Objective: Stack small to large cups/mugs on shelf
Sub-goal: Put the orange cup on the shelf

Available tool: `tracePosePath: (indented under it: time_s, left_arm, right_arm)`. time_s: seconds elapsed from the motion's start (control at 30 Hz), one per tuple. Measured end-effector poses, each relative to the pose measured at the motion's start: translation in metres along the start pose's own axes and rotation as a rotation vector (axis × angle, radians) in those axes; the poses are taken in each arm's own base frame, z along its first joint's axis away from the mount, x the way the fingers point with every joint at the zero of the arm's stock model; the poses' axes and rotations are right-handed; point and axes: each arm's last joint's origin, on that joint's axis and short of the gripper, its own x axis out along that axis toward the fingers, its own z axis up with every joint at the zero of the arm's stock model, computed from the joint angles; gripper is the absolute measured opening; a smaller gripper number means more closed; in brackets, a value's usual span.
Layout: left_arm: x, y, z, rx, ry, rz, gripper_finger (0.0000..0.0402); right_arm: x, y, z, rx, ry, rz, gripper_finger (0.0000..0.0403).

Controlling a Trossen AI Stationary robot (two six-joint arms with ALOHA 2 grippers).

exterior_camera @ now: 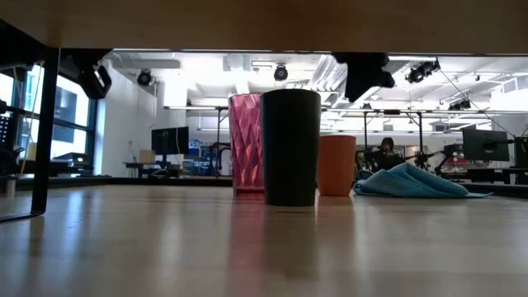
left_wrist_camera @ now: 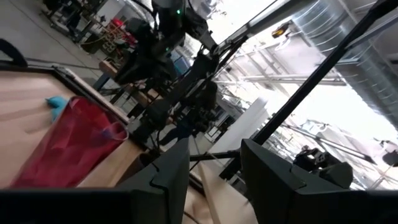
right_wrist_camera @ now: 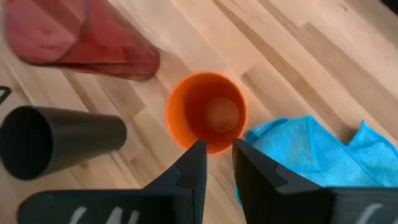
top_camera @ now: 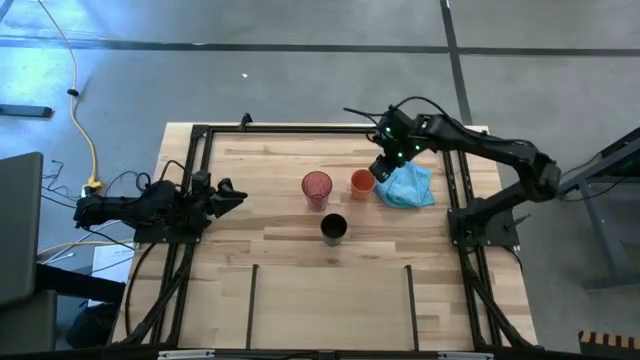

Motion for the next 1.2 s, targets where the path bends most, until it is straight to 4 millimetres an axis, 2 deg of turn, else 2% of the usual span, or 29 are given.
tracePosePath:
  time_s: [0.23,0.43,0.77,1.2]
  left_arm:
    - [0.0,0.0,0.0,-0.002,-0.005,0.005,0.0134]
    - [0.0,0.001,0.0,0.002,-0.014,0.017,0.0134]
    - [0.0,0.001,0.0,0.003,-0.013,0.018,0.0134]
    - [0.0,0.001,0.0,0.001,-0.013,0.018,0.0134]
  right_arm:
    - [0.02,-0.003,0.009,0.015,0.031,0.038,0.0105]
    - [0.033,-0.006,0.012,0.021,0.051,-0.015,0.0133]
    - [0.049,-0.009,0.015,-0.055,0.079,-0.058,0.0135]
    - [0.07,-0.012,0.016,-0.049,0.142,-0.088,0.0135]
